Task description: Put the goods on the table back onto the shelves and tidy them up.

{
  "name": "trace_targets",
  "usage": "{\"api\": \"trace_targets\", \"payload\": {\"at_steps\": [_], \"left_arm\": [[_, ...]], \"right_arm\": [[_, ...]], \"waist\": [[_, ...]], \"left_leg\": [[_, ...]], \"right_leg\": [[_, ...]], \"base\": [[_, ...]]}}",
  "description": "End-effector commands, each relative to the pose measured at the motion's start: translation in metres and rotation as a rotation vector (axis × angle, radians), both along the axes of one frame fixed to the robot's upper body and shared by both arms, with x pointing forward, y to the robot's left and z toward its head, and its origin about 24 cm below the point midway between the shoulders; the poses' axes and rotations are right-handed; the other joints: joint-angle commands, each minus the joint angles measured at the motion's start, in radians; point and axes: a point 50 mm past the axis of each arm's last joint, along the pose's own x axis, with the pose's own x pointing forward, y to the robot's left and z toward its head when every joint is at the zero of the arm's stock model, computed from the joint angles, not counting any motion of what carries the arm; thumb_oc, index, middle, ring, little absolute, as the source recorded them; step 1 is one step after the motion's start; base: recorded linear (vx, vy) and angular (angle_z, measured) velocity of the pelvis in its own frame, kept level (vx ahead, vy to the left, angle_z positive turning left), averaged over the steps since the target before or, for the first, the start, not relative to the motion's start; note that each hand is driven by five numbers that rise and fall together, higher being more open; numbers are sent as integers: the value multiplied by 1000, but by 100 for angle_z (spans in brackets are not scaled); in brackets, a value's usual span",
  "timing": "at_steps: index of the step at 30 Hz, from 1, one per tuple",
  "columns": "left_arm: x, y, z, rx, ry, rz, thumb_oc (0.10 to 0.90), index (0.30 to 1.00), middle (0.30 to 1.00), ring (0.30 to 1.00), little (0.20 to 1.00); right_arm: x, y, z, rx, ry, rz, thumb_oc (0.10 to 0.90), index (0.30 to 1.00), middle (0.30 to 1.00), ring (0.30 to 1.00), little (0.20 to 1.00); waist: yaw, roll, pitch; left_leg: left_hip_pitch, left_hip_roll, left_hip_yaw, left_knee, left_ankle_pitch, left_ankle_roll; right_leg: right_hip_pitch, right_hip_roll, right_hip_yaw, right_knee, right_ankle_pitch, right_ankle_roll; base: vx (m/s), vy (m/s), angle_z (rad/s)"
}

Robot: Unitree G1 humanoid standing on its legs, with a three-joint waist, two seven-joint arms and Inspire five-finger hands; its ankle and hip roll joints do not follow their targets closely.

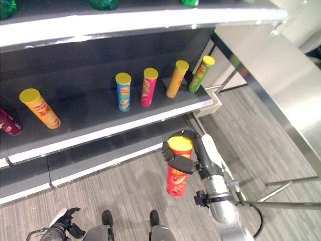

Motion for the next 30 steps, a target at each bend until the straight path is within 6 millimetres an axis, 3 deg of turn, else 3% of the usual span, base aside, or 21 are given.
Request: {"api": "trace_targets", "payload": {"at_steps": [1,3,4,5,6,9,10,13,14,15,16,18,20,21,22,23,24,26,28,30], "left_arm": [[53,-6,23,-20,-182,-25,800,900,900,900,900],[60,-17,28,-20,-220,-118,800,900,900,900,900],[69,-24,35,-39,-260,-139,800,900,900,900,900],[69,-24,35,-39,-260,-139,800,900,900,900,900],[80,-29,44,-87,-327,-92,800,900,900,900,900],[76,-27,41,-91,-317,-59,800,900,900,900,900],[65,-30,32,-106,-290,-17,800,900,900,900,900],[52,-27,23,-104,-253,37,800,900,900,900,900],[52,-27,23,-104,-254,37,800,900,900,900,900],[37,-20,13,-78,-198,96,800,900,900,900,900],[33,-18,11,-63,-183,107,800,900,900,900,900],[32,-15,10,-33,-168,81,800,900,900,900,900],[35,-17,12,-13,-168,21,800,900,900,900,900],[35,-17,11,-13,-168,20,800,900,900,900,900],[37,-17,12,5,-160,3,800,900,900,900,900],[50,-21,17,1,-188,-29,800,900,900,900,900],[55,-22,20,2,-199,-44,800,900,900,900,900],[62,-25,22,20,-207,-77,800,900,900,900,900],[65,-8,28,43,-234,14,800,900,900,900,900],[63,-3,28,46,-228,37,800,900,900,900,900]], "right_arm": [[11,5,51,41,-261,79,400,300,300,300,300],[12,7,43,135,-197,119,400,300,300,300,300],[13,7,36,177,-153,117,400,300,300,300,300],[13,7,36,178,-153,117,400,300,300,300,300],[17,1,8,249,-3,48,400,300,300,300,300],[16,2,3,258,25,47,400,300,300,300,300],[12,-2,-3,256,50,9,400,300,300,300,300],[9,-8,-6,220,55,-38,400,300,300,300,300],[9,-8,-6,221,55,-38,400,300,300,300,300],[9,-11,-4,188,34,-68,400,300,300,300,300],[10,-13,-3,171,22,-80,400,300,300,300,300],[10,-17,2,138,-10,-103,400,300,300,300,300],[9,-20,2,114,-23,-124,400,300,300,300,300],[9,-20,2,113,-22,-125,400,300,300,300,300],[8,-20,0,95,-13,-132,400,300,300,300,300],[7,-18,0,70,-17,-131,400,300,300,300,300],[8,-17,0,71,-16,-132,400,300,300,300,300],[9,-12,1,99,-24,-126,400,300,300,300,300],[17,0,5,146,-61,-110,400,300,300,300,300],[19,4,10,141,-90,-97,400,300,300,300,300]], "waist": [[4,25,-33],[7,34,-21],[8,34,-12],[8,35,-13],[18,38,18],[19,41,20],[21,34,15],[32,26,-4],[31,23,-8],[43,32,-21],[48,37,-23],[50,46,-23],[33,64,-23],[35,64,-24],[21,76,-25],[2,91,-21],[-6,93,-24],[-23,89,-23],[-25,73,-19],[-21,67,-21]], "left_leg": [[82,-68,-40,-19,-118,0],[81,-80,-29,76,-169,-2],[48,-78,-27,154,-169,-11],[46,-77,-28,158,-171,-11],[-54,-74,-35,367,-147,-56],[-78,-67,-48,413,-150,-63],[-95,-20,-56,423,-170,-61],[-76,71,-86,324,-174,-53],[-77,68,-86,314,-164,-53],[-68,150,-170,145,-59,-79],[-71,178,-207,84,-13,-95],[-89,214,-264,-2,21,-115],[-93,237,-247,-24,30,-137],[-91,238,-244,-25,30,-137],[-82,244,-211,-5,19,-150],[-88,213,-175,49,-17,-153],[-104,190,-163,86,-33,-149],[-108,156,-132,121,-70,-137],[-103,110,-78,131,-113,-97],[-93,108,-44,108,-104,-89]], "right_leg": [[-5,146,41,92,-132,-24],[13,131,19,83,-145,-39],[19,127,15,79,-144,-53],[19,128,14,79,-144,-53],[27,110,4,87,-154,-73],[28,104,-4,91,-159,-76],[35,64,-8,86,-164,-67],[29,1,-26,75,-172,-47],[25,-1,-26,73,-167,-47],[14,-23,-7,57,-168,-36],[10,-29,5,51,-167,-32],[12,-47,32,27,-169,-23],[17,-77,51,5,-163,-9],[17,-76,53,4,-163,-9],[32,-106,61,-15,-148,7],[40,-167,64,-56,-100,28],[27,-193,67,-71,-69,36],[-4,-228,84,-75,-21,47],[-83,-261,75,-56,116,43],[-102,-265,53,-54,135,39]], "base": [[111,91,28],[96,88,16],[73,52,16],[25,100,29],[11,83,34],[46,112,39],[100,180,15],[135,210,-18],[143,299,-34],[150,363,-25],[202,520,-14],[129,422,8],[96,416,5],[95,413,-4],[120,669,-13],[113,821,-21],[72,778,-38],[28,534,-71],[-37,483,-78],[-67,224,-81]]}}
